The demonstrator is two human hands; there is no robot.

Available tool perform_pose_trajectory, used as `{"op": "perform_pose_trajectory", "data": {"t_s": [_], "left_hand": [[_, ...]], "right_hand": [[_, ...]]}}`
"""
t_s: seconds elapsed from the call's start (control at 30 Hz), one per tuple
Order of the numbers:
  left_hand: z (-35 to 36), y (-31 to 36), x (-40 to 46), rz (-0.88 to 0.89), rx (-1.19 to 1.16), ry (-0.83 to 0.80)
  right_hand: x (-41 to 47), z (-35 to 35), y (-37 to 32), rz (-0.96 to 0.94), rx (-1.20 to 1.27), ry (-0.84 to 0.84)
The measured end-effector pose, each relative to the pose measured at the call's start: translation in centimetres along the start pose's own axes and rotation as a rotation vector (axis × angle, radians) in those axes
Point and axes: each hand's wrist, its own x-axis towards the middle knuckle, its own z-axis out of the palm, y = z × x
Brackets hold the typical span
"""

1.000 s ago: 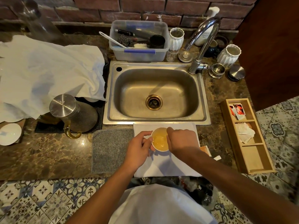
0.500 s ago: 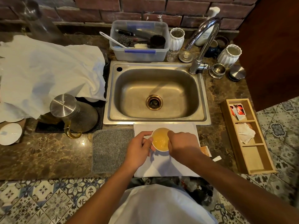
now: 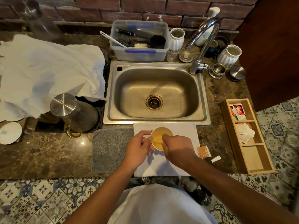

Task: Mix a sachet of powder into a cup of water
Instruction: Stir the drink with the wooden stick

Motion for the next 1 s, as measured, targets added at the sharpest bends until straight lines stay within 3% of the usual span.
{"op": "perform_pose_trajectory", "data": {"t_s": [0.17,0.4,0.67,0.83,1.0], "left_hand": [[0.0,0.1,0.0,0.007,-0.004,-0.001],[0.0,0.4,-0.2,0.012,-0.03,-0.01],[0.1,0.3,-0.1,0.02,-0.006,-0.004],[0.0,0.2,0.2,0.001,0.006,-0.017],[-0.1,0.0,0.4,-0.016,0.021,-0.023]], "right_hand": [[-1.1,-1.1,0.2,-0.034,-0.087,0.14],[-2.1,-2.1,1.4,0.032,0.206,0.331],[-4.6,-2.5,6.8,0.189,0.91,0.335],[-6.4,-0.9,8.3,0.235,1.11,0.239],[-7.1,0.1,8.7,0.237,1.131,0.247]]}}
